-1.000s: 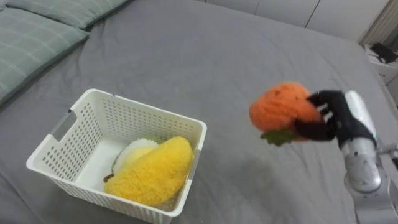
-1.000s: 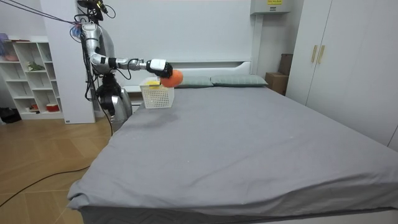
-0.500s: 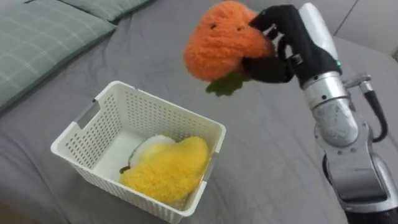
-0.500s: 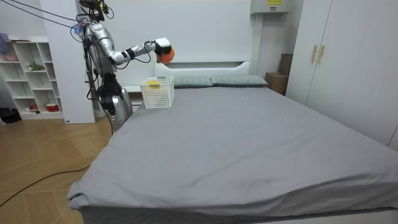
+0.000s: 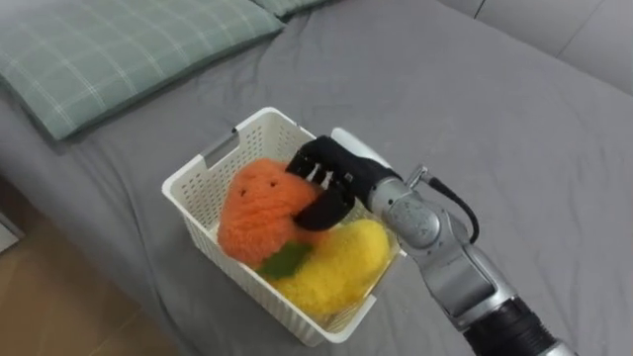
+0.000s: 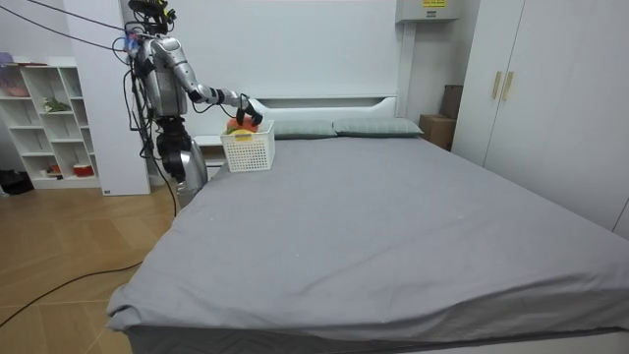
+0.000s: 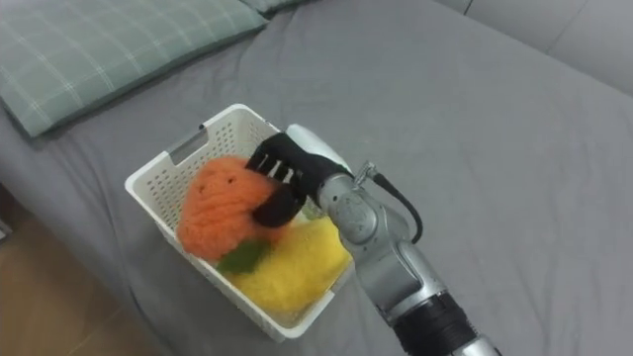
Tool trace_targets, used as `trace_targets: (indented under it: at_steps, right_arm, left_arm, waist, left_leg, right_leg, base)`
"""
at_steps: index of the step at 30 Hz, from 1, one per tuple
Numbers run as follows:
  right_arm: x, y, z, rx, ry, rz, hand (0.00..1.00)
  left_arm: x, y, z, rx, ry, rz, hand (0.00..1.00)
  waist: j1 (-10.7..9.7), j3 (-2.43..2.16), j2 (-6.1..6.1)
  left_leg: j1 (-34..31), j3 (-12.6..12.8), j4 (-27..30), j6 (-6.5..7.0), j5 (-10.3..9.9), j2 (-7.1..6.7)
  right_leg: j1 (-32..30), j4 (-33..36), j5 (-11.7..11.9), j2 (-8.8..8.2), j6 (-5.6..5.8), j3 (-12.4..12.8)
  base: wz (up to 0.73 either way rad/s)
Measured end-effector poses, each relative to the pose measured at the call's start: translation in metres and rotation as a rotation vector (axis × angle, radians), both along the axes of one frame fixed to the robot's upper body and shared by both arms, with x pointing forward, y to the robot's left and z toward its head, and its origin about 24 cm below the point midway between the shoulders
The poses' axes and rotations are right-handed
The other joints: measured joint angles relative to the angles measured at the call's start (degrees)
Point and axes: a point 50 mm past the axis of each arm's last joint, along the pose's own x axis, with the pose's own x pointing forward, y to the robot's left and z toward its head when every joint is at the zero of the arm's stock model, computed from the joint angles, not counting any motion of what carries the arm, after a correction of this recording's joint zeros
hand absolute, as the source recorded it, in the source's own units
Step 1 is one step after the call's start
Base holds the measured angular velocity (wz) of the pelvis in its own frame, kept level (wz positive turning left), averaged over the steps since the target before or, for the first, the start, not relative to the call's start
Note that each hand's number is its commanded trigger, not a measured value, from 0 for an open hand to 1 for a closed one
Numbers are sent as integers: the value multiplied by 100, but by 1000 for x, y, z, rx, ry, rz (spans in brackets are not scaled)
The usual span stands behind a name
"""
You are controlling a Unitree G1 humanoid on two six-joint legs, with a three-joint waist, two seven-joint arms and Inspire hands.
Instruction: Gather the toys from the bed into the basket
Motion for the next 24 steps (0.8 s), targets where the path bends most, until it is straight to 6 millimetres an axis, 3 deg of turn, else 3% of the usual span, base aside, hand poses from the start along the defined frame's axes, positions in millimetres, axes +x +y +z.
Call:
trace_targets:
  at_steps: [6,20,24]
  right_arm:
    - [-1,-6,-12,-26,31,-34,0]
    - [1,-10,-11,-26,11,-45,0]
    - [4,-21,-7,-12,-6,-91,0]
  left_arm:
    - [4,-3,0,-3,-4,-24,0]
    - [3,-2,0,0,-2,-23,0]
    - [2,-1,0,2,3,-23,0]
  waist:
    - [-120,7,4]
    - [-283,2,15]
    - [-305,-16,45]
  left_leg:
    - [-30,-59,15,0,-3,-18]
    - [-6,-45,38,-1,-2,-14]
    - [0,-32,36,0,-2,-14]
  right_leg:
    - [39,-75,13,8,20,-45]
    - [50,-77,15,17,19,1]
    - [50,-76,15,14,19,21]
  base:
    - [6]
    - [0]
    - [0]
